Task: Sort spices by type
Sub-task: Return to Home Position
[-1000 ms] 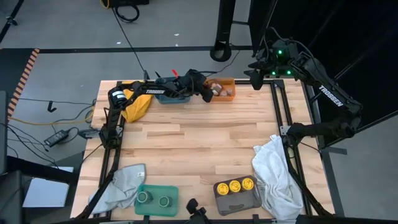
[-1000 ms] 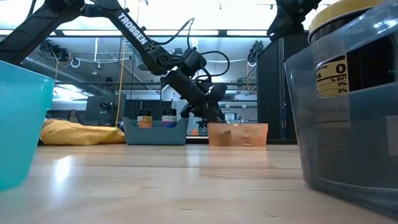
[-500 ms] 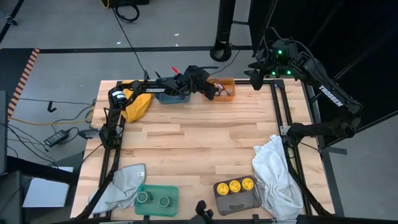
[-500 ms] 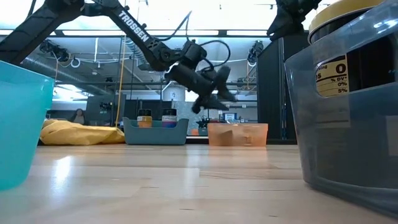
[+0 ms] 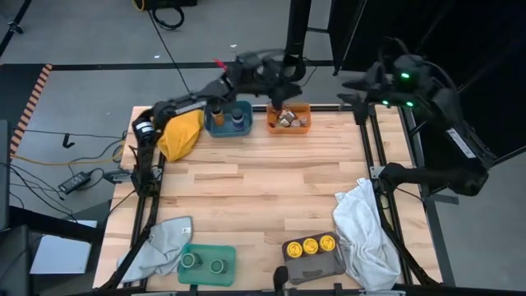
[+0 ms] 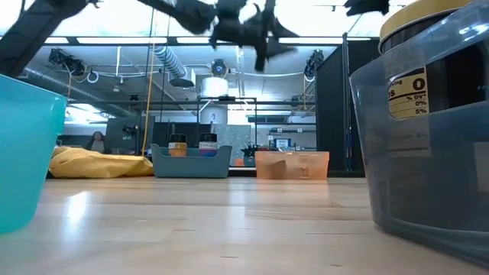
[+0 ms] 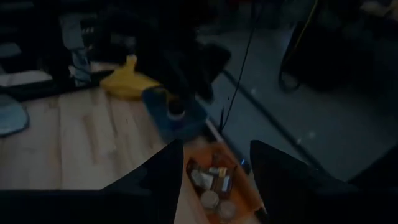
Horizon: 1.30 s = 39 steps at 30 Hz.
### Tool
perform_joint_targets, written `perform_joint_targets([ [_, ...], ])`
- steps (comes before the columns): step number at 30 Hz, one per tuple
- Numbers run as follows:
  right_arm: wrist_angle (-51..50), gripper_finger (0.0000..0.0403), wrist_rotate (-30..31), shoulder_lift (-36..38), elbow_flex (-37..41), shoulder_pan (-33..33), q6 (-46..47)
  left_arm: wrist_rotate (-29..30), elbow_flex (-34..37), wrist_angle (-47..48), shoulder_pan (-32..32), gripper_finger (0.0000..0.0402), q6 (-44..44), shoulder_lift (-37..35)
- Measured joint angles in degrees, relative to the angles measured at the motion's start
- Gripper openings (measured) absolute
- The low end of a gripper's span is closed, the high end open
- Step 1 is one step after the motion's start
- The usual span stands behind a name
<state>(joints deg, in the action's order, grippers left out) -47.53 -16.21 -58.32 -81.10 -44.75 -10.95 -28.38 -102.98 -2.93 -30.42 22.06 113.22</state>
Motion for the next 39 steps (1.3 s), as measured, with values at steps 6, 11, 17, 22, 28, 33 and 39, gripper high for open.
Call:
perform_joint_targets([
  [6, -0.1, 0.0195, 0.0, 8.8, 0.0, -1.0, -2.2, 0.4, -3.8, 4.7, -1.5, 0.0142, -9.9, -9.6],
  [11, -1.2, 0.0195, 0.0, 13.8, 0.0, -1.2, -1.9, 2.8, -3.8, 10.6, -3.1, 0.0141, -12.8, -18.7],
  [17, -7.2, 0.0195, 0.0, 18.2, 0.0, -1.2, -1.2, 12.2, -3.7, 26.0, -3.3, 0.0141, -22.4, -29.9],
  [22, -8.9, 0.0195, 0.0, 20.2, 0.0, -1.2, 0.3, 16.8, -3.6, 36.2, -3.2, 0.014, -25.2, -37.6],
  [28, -7.9, 0.0195, -1.6, 22.6, 2.3, -1.2, 2.7, 20.0, -3.1, 42.4, -2.2, 0.0131, -26.4, -46.2],
  [33, -2.3, 0.0195, -3.1, 26.5, 11.5, -1.2, 5.9, 21.4, 5.5, 39.4, -0.6, 0.0115, -25.7, -55.9],
  [39, 7.1, 0.0195, -6.0, 31.0, 22.1, -1.2, 11.9, 22.5, 25.1, 25.7, 0.2, 0.0098, -21.3, -69.5],
])
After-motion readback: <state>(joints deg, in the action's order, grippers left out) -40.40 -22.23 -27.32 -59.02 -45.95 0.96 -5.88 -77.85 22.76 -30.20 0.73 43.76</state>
